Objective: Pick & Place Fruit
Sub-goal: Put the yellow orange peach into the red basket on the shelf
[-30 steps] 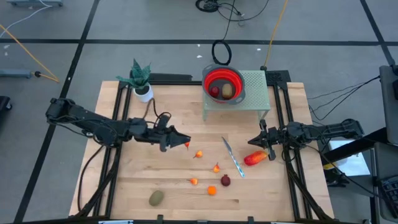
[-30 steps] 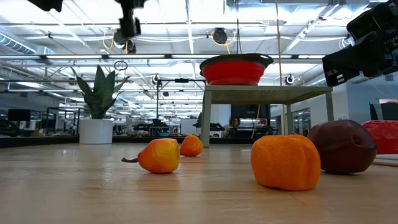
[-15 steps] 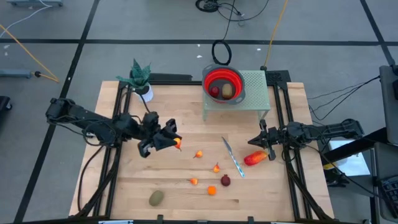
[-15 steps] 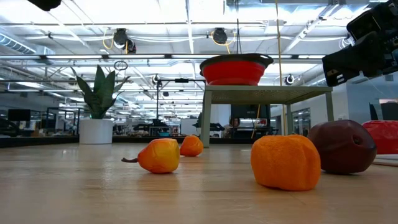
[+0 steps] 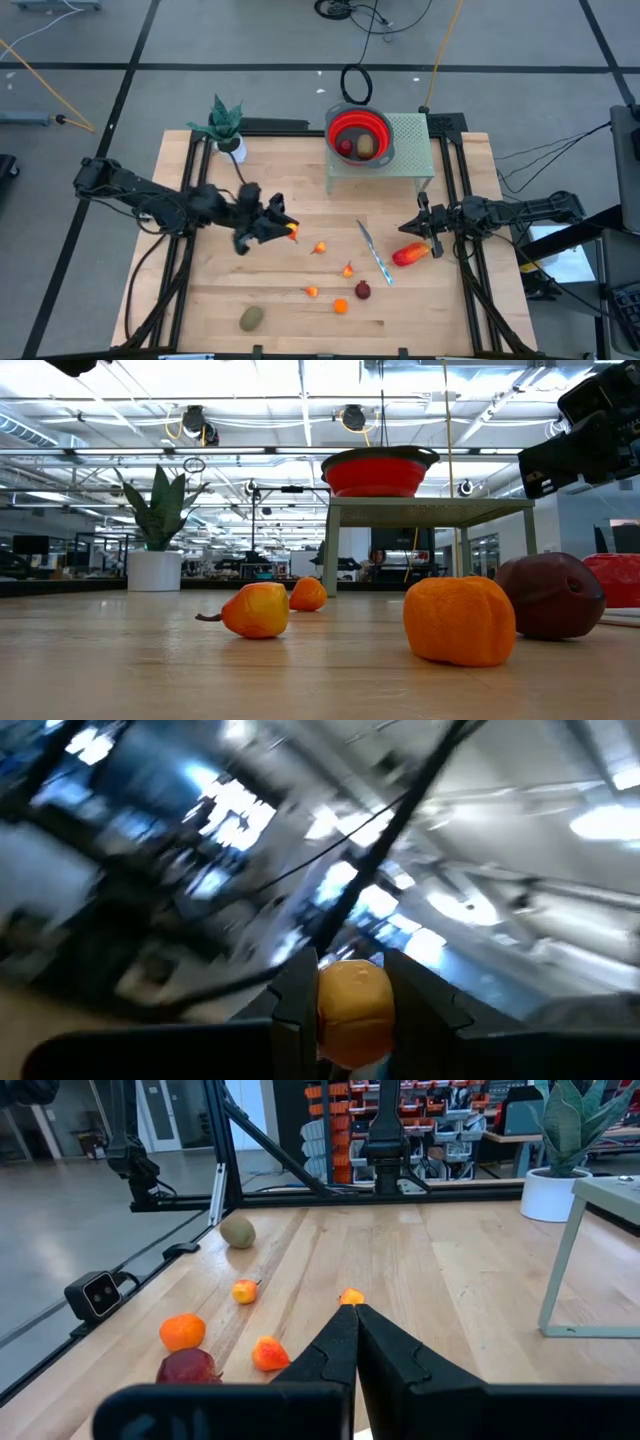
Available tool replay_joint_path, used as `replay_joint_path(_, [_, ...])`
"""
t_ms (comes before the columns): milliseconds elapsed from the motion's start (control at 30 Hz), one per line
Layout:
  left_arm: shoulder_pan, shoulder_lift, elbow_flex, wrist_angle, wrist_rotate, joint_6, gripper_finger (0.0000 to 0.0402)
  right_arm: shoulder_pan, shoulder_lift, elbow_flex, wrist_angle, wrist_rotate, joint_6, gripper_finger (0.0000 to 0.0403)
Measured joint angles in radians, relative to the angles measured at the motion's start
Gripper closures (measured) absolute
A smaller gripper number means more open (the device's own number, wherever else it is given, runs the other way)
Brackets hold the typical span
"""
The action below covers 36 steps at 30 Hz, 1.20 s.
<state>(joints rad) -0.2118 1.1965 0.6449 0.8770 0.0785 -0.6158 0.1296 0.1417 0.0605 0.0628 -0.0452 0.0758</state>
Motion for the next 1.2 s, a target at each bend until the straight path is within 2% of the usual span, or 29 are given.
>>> replay_joint_path(167, [-0.009, 0.006, 0.000, -0.280, -0.161, -0.116, 0.0314, 0.000, 0.000, 0.000, 0.000, 0.000, -0.037, 0.0403])
replay_joint_path(300, [-0.009, 0.015, 0.000, -0.371, -0.257, -0.147, 0.0314, 0.000, 0.000, 0.000, 0.000, 0.000, -0.060, 0.0403])
replay_joint_path(433, [-0.009, 0.024, 0.041, -0.481, -0.367, -0.072, 0.0314, 0.000, 0.000, 0.000, 0.000, 0.000, -0.062, 0.0403])
replay_joint_path(600, [0.004, 0.052, 0.208, -0.779, -0.495, 0.069, 0.0314, 0.000, 0.000, 0.000, -0.001, 0.000, -0.069, 0.0403])
replay_joint_path(733, [0.033, 0.101, 0.349, -0.905, -0.540, 0.192, 0.0314, 0.000, 0.000, 0.000, -0.001, 0.000, -0.069, 0.0403])
replay_joint_path(900, [0.087, 0.180, 0.480, -0.965, -0.543, 0.300, 0.0314, 0.000, 0.000, 0.000, -0.005, 0.000, -0.069, 0.0403])
replay_joint_path(1200, [0.181, 0.325, 0.664, -0.967, -0.525, 0.380, 0.0314, 0.000, 0.000, 0.000, -0.005, 0.000, -0.069, 0.0403])
